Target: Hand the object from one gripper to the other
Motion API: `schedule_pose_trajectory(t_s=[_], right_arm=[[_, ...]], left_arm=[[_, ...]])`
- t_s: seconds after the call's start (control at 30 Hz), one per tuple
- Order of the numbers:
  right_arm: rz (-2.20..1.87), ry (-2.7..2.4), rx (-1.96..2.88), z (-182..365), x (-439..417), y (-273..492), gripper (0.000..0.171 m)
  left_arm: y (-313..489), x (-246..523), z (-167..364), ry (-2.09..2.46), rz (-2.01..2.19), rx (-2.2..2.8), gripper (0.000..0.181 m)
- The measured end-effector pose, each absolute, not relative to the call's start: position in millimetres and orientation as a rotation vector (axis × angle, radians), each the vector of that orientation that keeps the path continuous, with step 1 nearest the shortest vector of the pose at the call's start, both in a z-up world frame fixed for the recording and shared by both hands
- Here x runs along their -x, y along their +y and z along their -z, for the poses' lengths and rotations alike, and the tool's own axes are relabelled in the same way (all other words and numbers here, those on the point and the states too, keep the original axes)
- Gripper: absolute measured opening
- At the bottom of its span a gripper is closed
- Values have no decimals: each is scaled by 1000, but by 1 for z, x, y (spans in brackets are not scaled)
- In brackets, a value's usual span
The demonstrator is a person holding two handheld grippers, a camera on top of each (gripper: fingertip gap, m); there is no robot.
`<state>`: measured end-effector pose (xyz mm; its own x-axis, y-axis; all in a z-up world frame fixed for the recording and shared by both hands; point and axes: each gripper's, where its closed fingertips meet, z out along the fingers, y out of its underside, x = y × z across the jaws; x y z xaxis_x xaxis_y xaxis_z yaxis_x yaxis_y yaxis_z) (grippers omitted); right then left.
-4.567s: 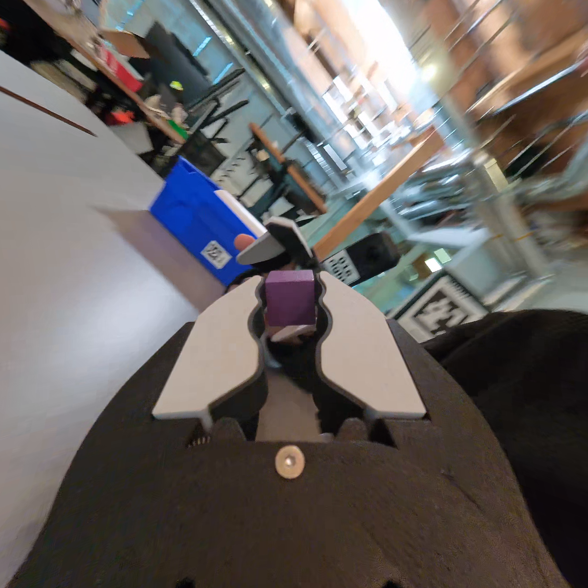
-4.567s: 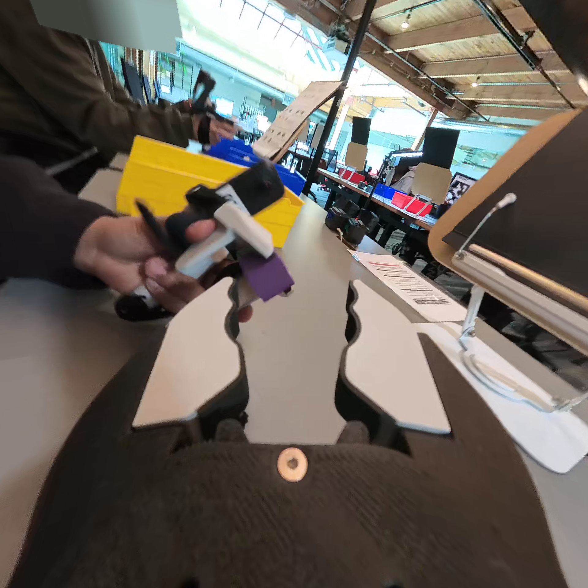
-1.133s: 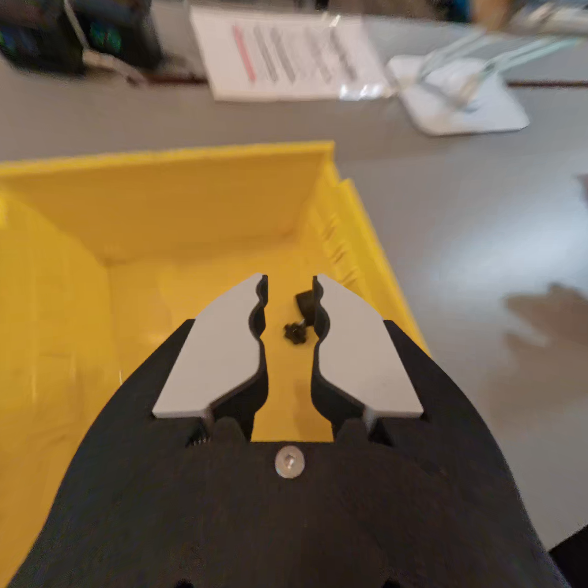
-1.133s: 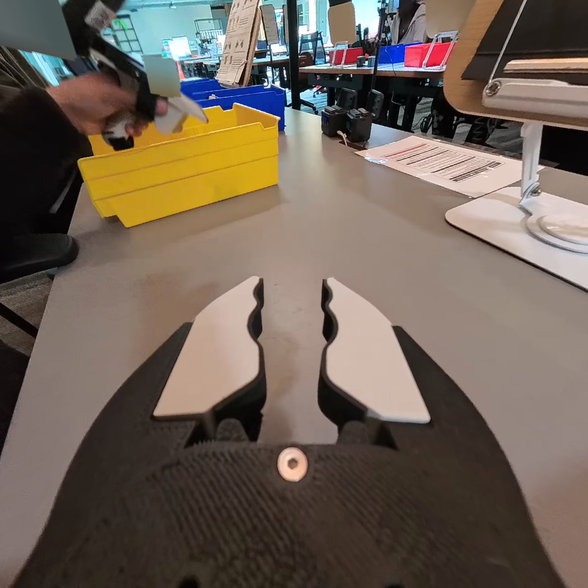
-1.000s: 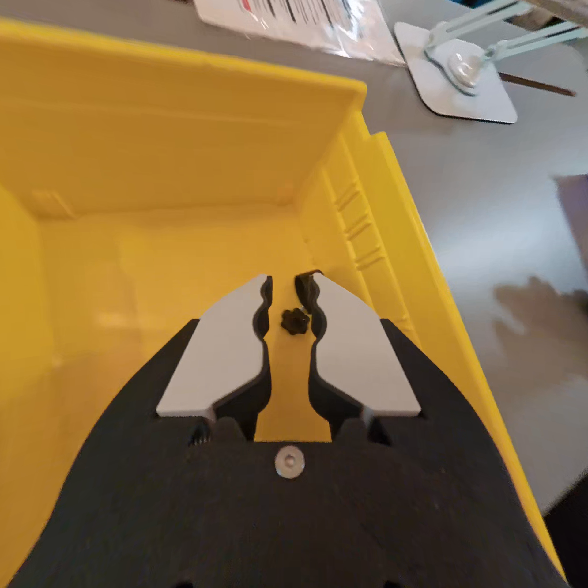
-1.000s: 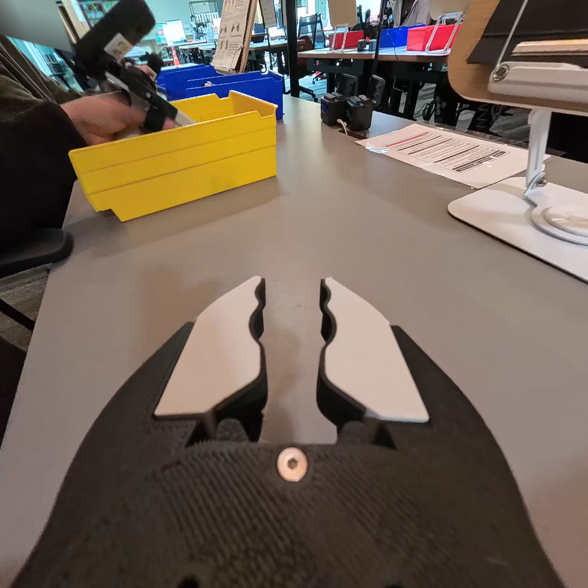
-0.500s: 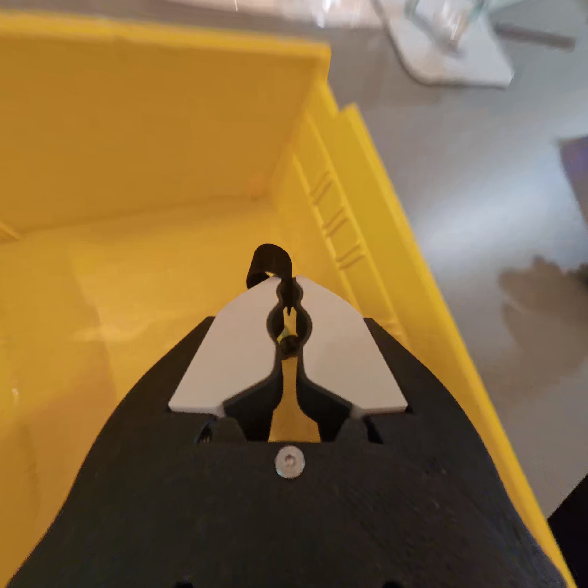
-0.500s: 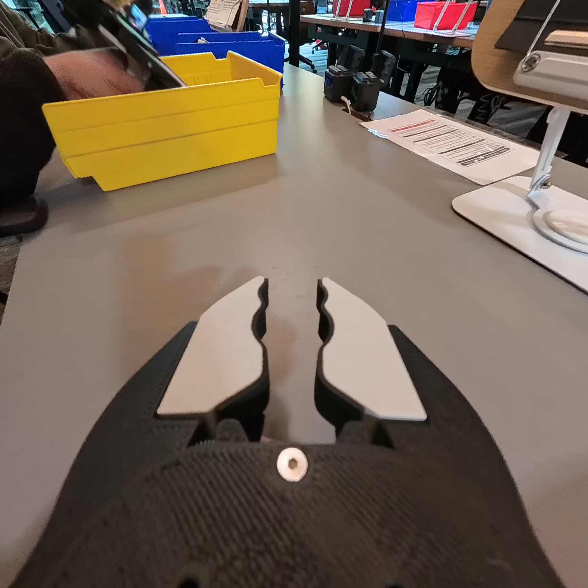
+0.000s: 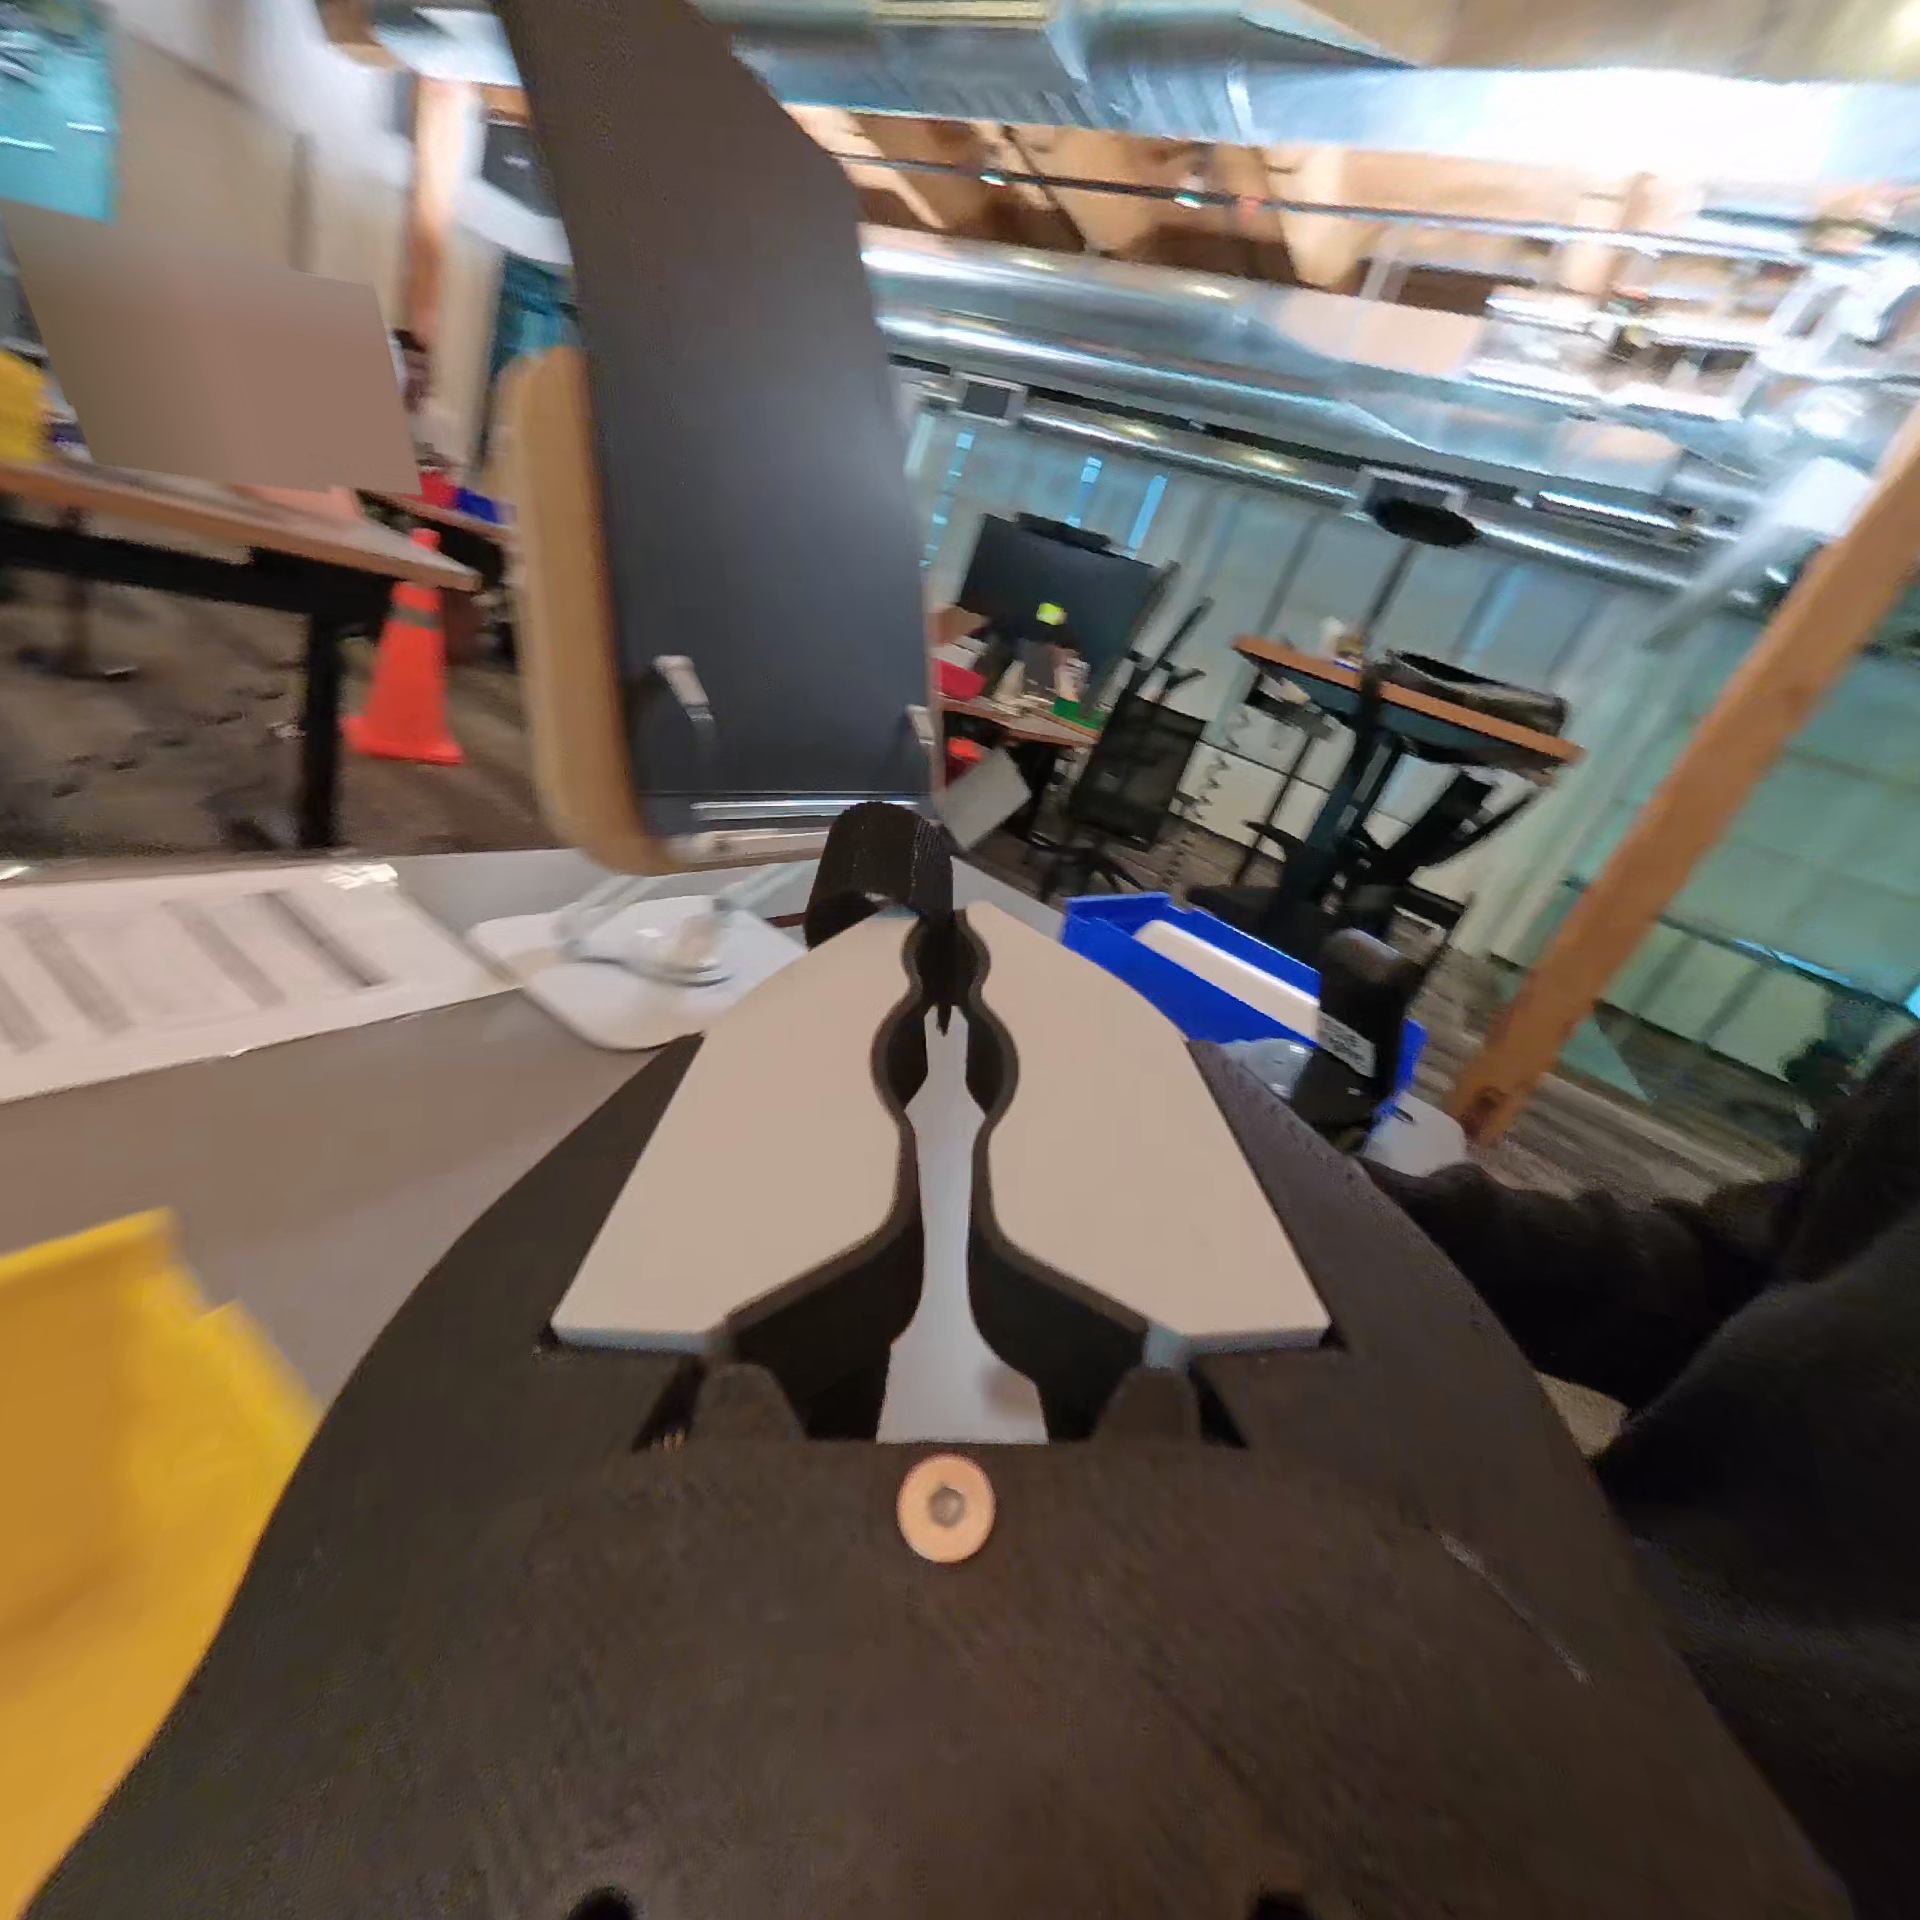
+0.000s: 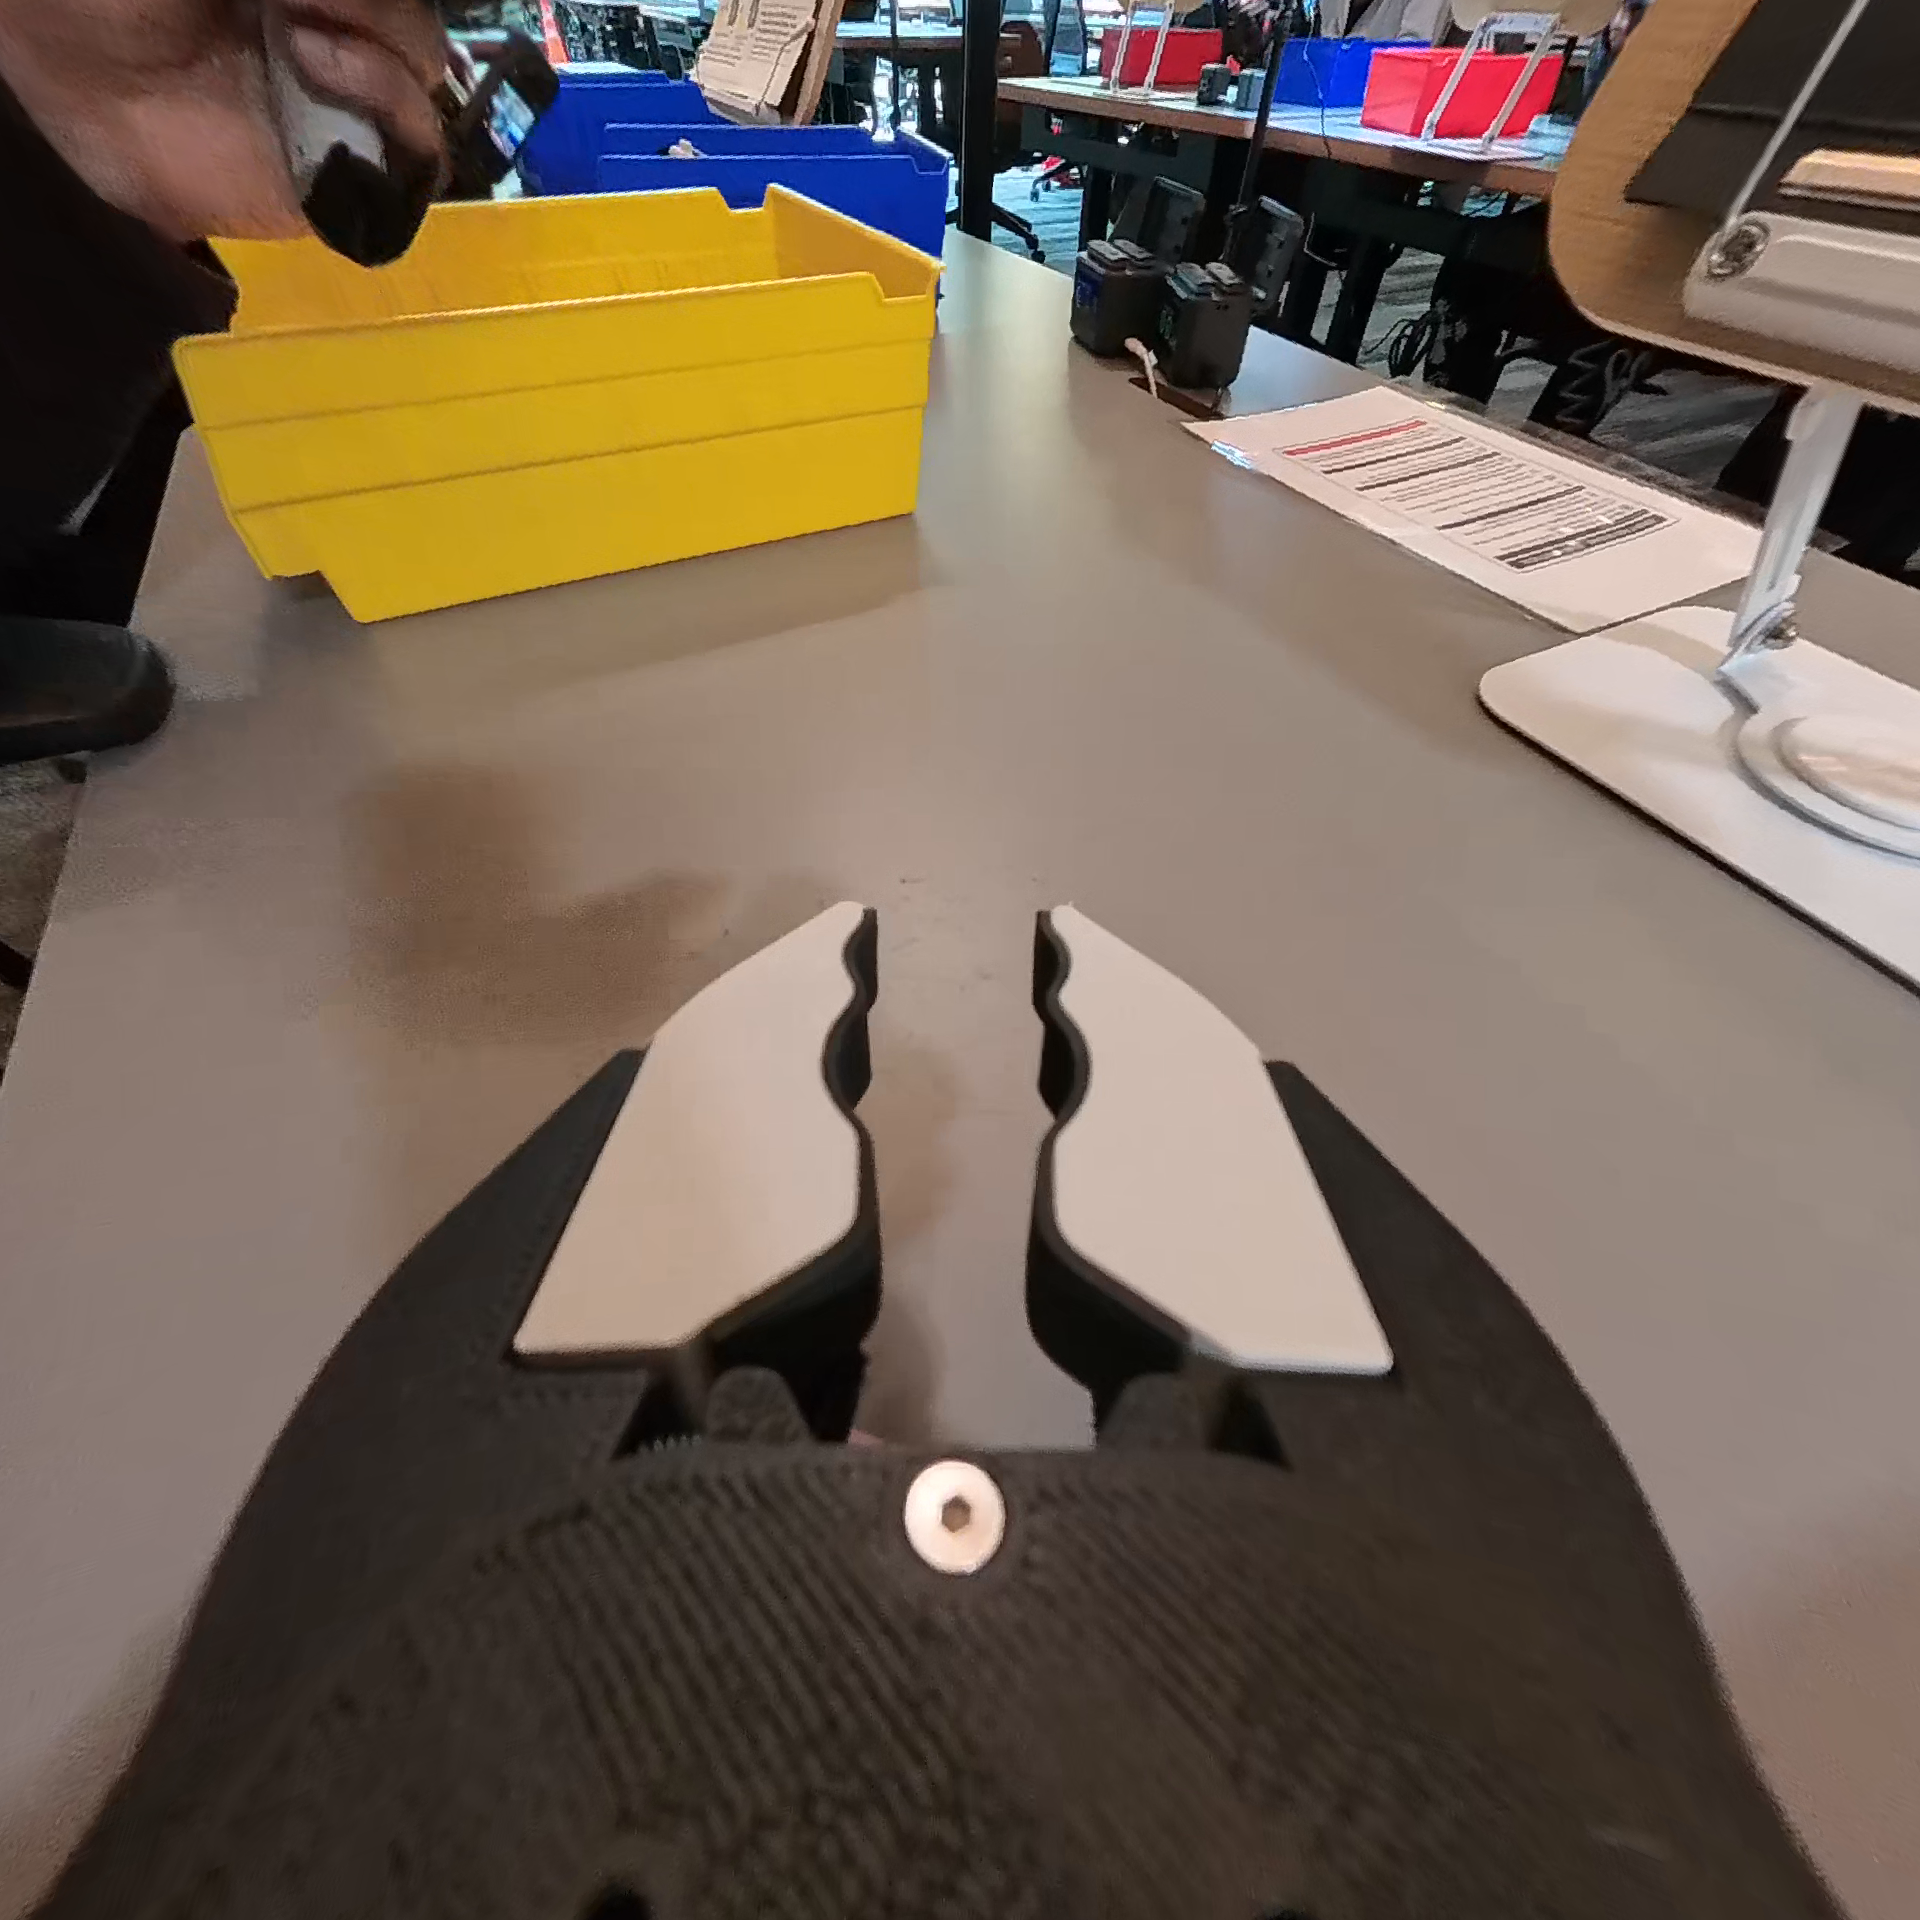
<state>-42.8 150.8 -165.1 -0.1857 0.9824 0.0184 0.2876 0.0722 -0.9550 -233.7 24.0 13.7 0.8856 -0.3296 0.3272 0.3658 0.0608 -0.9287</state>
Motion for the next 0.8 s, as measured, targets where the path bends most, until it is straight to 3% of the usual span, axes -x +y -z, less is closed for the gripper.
schedule_pose_trajectory(t_s=[0.17, 0.3, 0.5, 0.63, 0.8], right_arm=[[-1112, -1618, 1221, 164, 40, 142, 29], [-1168, -1609, 1155, 157, 35, 133, 32], [-1404, -1486, 1174, 133, 26, 130, 37], [-1331, -1441, 1124, 123, 25, 132, 33], [-1196, -1482, 947, 116, 24, 116, 30]], left_arm=[[70, 107, -3, 270, 700, 1456, 2], [98, 46, 46, 290, 884, 1499, 1], [117, 56, 95, 61, 1013, 1513, 1], [120, 76, 97, -77, 1094, 1459, 1], [125, 49, 113, -91, 1243, 1529, 1]])
